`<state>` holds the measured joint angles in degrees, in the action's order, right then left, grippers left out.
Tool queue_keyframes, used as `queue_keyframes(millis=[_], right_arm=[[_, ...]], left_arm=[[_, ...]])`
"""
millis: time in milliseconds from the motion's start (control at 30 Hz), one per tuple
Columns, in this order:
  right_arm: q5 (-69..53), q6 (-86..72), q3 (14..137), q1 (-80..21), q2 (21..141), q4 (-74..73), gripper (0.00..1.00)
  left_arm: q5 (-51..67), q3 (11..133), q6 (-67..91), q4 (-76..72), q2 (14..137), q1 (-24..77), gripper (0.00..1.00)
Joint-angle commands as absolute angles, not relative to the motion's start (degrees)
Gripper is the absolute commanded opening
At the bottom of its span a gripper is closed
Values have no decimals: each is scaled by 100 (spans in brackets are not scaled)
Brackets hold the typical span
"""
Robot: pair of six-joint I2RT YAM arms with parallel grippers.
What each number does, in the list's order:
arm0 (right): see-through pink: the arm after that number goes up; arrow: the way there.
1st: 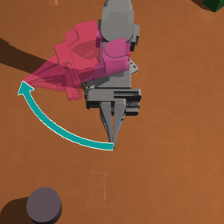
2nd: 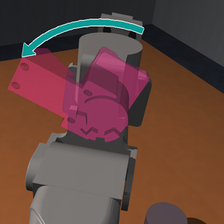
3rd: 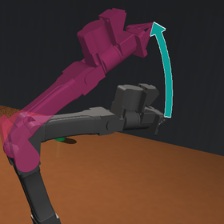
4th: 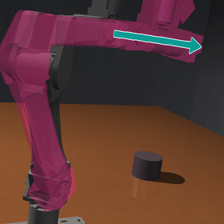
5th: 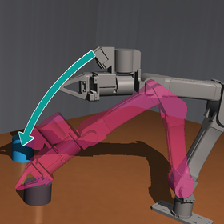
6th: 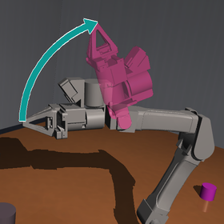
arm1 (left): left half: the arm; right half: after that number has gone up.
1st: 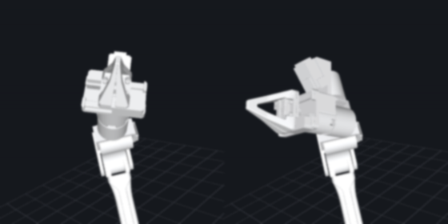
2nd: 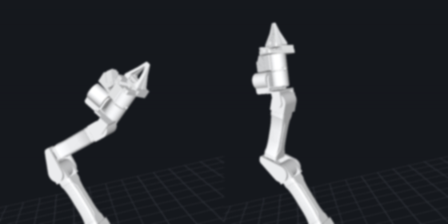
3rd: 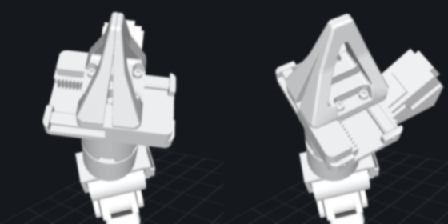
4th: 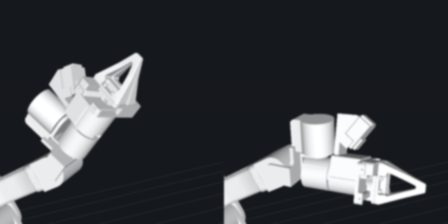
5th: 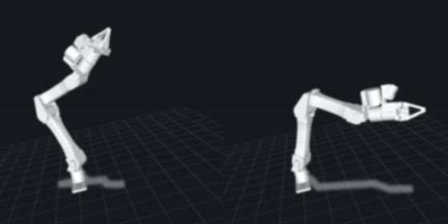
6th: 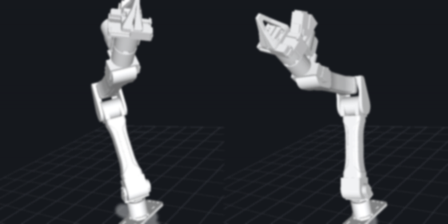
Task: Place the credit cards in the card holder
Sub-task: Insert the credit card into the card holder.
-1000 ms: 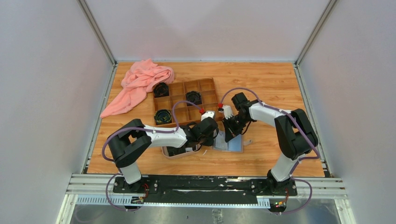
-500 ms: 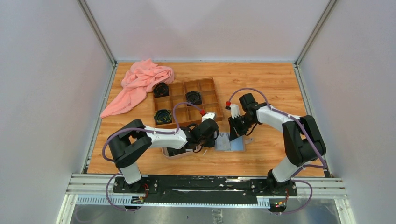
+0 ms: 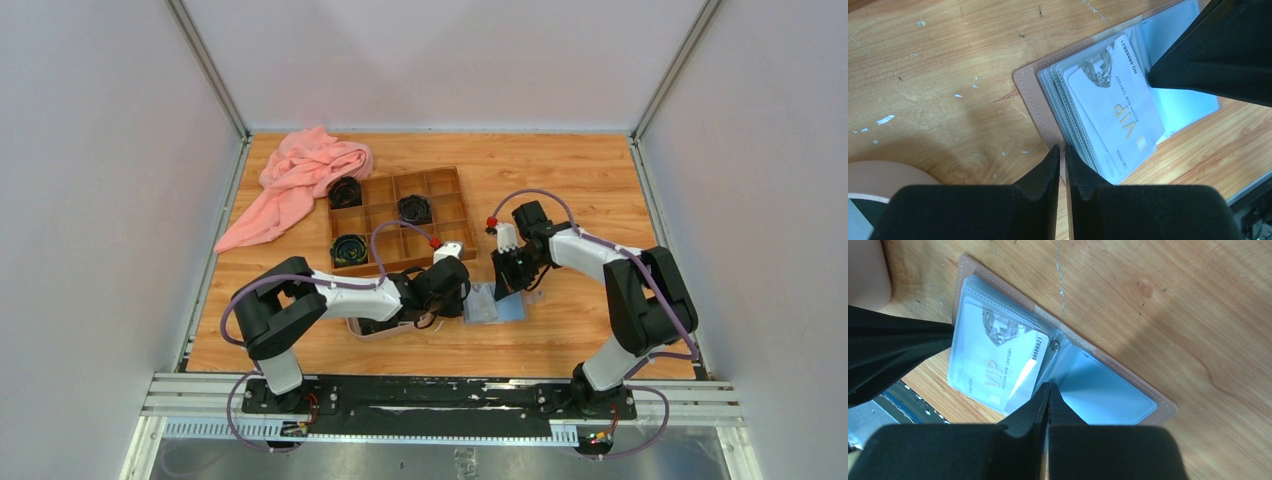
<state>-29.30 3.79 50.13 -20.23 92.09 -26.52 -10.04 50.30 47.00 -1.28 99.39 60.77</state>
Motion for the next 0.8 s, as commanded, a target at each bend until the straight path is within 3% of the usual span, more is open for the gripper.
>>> queue_keyframes(millis=[0, 467, 767], right_arm=[[-3094, 206, 4944, -2025, 9311, -2619, 0], [-4012, 35, 4992, -2048, 9357, -2628, 0], [-3611, 421, 5159, -2048, 8947, -2733, 0]], left_arm=[[-817, 4882, 4737, 188, 10244, 6219, 11], [-725, 5071, 4729, 163, 10520, 6302, 11], [-888, 5046, 4682, 280, 10401, 6308, 12]])
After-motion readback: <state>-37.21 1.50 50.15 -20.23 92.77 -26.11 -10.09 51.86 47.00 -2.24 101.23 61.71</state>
